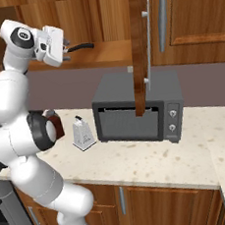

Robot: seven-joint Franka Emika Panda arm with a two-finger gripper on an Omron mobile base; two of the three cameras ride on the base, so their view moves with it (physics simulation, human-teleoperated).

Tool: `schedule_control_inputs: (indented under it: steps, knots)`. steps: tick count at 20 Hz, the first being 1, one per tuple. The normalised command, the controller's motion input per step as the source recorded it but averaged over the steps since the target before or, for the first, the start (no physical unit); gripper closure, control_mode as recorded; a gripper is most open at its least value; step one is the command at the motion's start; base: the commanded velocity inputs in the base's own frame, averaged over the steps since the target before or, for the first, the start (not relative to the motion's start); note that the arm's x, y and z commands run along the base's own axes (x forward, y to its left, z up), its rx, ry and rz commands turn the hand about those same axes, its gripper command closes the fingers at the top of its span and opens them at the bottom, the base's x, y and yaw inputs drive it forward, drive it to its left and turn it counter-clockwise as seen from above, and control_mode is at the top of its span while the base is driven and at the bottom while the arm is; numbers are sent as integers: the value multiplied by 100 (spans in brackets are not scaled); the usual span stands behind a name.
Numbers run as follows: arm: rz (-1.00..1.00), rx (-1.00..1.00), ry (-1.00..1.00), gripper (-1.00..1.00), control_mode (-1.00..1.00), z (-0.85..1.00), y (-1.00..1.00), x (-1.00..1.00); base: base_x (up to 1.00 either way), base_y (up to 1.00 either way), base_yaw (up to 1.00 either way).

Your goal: Pick the pan from the cabinet and place it on the stove. Then turn on the stove burner for the pan.

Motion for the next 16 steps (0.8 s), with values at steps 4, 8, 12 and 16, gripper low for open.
schedule_control_inputs:
  steps: [4, 8, 12, 16]
  knots:
    - [2, 6, 0, -100, -100, -13, -4, 14, 0, 0, 0]
    - [3, 4, 0, -100, -100, -11, -1, 21, 0, 0, 0]
    - [2, 3, 0, -100, -100, -3, 0, 27, 0, 0, 0]
    - [1, 0, 0, -100, -100, 0, 0, 25, 0, 0, 0]
